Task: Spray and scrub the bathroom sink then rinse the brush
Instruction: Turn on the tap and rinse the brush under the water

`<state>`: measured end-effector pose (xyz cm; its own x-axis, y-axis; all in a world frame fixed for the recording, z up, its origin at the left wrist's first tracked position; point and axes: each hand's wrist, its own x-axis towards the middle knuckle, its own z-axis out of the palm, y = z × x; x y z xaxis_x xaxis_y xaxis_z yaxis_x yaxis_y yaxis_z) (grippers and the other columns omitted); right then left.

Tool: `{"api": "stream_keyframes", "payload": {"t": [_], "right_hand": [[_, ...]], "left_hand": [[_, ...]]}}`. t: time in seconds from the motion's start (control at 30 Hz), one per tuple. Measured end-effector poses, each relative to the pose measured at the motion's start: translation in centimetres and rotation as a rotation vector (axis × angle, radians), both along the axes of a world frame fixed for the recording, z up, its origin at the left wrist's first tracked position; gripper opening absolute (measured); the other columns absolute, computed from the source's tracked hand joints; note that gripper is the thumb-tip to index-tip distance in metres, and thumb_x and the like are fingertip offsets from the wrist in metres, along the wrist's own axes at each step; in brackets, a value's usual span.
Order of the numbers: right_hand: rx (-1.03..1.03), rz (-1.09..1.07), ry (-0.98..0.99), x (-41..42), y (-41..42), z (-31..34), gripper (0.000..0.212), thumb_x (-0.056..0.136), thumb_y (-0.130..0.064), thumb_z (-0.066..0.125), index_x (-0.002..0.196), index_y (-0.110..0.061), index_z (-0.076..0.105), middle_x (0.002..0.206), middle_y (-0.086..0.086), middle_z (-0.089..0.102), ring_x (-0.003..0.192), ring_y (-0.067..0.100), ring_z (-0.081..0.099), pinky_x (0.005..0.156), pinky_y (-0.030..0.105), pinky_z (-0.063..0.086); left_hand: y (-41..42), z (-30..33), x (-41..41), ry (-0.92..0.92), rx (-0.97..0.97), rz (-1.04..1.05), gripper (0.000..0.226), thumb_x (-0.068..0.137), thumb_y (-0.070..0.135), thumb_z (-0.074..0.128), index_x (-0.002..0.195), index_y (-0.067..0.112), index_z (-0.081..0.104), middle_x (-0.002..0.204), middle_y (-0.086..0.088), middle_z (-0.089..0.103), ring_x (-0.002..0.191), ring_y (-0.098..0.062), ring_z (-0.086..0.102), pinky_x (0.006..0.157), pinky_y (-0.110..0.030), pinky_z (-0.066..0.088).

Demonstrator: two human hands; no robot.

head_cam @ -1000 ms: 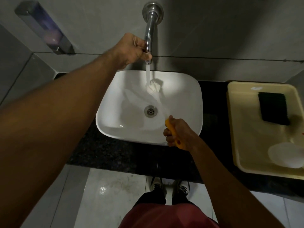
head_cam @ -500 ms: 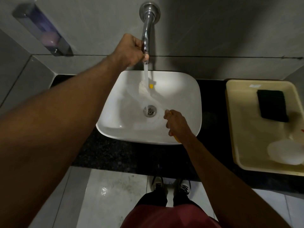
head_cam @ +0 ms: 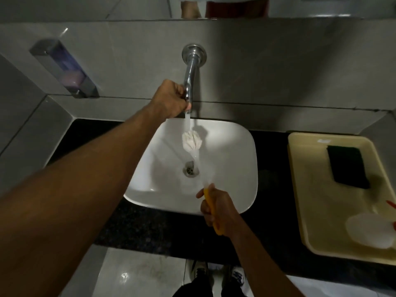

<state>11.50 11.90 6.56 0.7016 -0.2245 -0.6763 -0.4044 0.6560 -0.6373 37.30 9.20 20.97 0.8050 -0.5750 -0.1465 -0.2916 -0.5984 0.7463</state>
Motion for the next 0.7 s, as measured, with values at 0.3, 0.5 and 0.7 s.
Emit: {"api": "stream_keyframes", "payload": {"t": [0.3,0.5,0.7], "right_hand": [[0.314,0.001,-0.093,1.8,-0.8,0.5,0.053,0.101,-0.050,0.030,0.093,-0.010,0.064,0.055,0.001,0.043,0.035,0.010,0.032,0.044,0.023,0.024],[0.351,0.028,-0.076,2.2,-1.1,1.1,0.051,0.100,-0.048,0.029,0.098,-0.009,0.063,0.054,0.000,0.043,0.034,0.009,0.032,0.045,0.022,0.023],[-0.022,-0.052,0.124,1.8,-1.2,3.3,0.038,0.100,-0.041,0.041,0.108,-0.008,0.058,0.061,0.003,0.044,0.040,0.011,0.035,0.041,0.017,0.027]], "left_hand": [[0.4,-0.1,-0.4,-0.022,0.025,0.029,0.016,0.078,-0.011,0.072,0.090,-0.001,0.071,0.079,-0.006,0.063,0.068,-0.010,0.059,0.046,-0.006,0.046],[0.8,0.5,-0.7,0.015,0.000,-0.010,0.015,0.078,-0.009,0.070,0.089,0.002,0.070,0.082,-0.010,0.061,0.077,-0.019,0.059,0.062,-0.013,0.053],[0.9,0.7,-0.6,0.051,-0.028,0.106,0.039,0.057,0.012,0.093,0.089,0.003,0.072,0.092,-0.002,0.072,0.086,-0.015,0.070,0.072,-0.021,0.059]]}}
